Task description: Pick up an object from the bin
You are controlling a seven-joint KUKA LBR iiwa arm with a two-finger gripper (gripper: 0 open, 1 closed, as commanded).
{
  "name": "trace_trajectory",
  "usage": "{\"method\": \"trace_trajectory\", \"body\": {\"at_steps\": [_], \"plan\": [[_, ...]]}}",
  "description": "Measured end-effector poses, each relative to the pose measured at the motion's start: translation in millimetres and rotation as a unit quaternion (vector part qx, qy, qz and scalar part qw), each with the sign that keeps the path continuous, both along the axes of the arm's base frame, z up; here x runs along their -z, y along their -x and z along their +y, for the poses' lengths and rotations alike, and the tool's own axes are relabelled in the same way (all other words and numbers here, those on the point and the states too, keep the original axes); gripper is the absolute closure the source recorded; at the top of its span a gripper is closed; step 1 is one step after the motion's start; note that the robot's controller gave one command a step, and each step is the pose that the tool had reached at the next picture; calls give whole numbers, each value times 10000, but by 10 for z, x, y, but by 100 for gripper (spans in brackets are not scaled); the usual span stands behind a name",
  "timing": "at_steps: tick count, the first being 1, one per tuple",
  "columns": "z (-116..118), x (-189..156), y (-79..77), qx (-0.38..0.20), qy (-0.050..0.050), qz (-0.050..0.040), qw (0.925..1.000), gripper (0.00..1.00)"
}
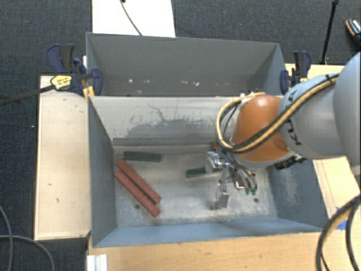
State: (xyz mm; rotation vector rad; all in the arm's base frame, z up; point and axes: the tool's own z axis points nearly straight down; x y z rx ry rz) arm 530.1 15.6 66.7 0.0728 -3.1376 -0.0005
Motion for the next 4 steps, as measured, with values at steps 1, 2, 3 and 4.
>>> {"method": "trace_trajectory", "body": {"at_steps": [1,2,3,4], "plan": [[351,-58,-565,402,-13,-55,9992,0],[238,-36,-210,-391,0,-18,9992,0],[240,-41,-216,-383,-3,-26,9993,100],[255,-1583,-85,-1074,0,-67,9942,100]]}}
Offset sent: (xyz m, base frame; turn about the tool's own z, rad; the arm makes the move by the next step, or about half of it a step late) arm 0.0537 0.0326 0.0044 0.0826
